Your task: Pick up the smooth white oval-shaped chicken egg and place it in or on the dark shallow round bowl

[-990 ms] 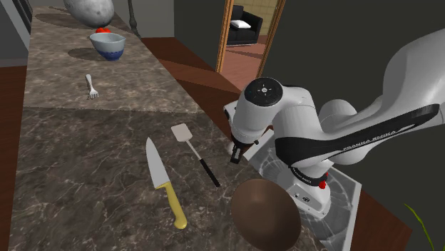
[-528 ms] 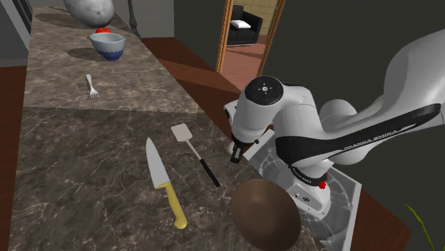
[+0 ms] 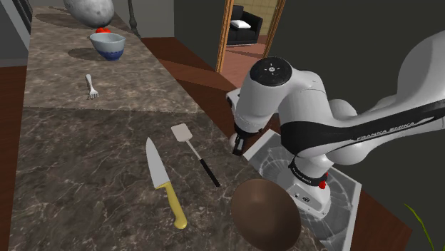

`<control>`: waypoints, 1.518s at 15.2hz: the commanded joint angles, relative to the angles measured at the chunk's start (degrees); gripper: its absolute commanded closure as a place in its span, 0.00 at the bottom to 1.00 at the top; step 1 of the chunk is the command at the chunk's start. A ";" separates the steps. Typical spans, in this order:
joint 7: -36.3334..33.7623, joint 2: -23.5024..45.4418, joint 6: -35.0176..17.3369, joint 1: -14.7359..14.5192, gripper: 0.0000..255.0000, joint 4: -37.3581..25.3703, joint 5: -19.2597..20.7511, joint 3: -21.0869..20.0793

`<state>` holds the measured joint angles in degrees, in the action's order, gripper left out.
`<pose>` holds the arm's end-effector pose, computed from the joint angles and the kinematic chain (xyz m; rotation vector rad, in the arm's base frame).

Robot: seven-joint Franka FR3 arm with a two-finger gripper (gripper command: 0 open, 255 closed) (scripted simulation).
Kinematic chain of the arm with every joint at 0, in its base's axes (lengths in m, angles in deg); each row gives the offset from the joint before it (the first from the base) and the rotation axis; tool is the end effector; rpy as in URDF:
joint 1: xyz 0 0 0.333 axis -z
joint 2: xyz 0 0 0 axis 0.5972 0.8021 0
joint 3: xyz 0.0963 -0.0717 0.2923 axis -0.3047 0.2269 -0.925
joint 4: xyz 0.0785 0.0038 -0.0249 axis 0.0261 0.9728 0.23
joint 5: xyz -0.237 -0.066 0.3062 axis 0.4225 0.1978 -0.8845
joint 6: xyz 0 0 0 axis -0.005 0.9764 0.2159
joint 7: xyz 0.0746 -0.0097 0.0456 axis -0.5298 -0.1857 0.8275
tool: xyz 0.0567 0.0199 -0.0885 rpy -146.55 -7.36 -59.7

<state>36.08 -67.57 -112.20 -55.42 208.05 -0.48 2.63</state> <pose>0.2034 0.2172 0.3533 2.6996 0.5719 0.1499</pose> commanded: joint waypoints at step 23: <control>-6.06 -7.56 21.21 -7.81 1.00 -12.10 -6.99 -4.38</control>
<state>31.40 -74.91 -91.90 -62.31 196.37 -6.31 -0.60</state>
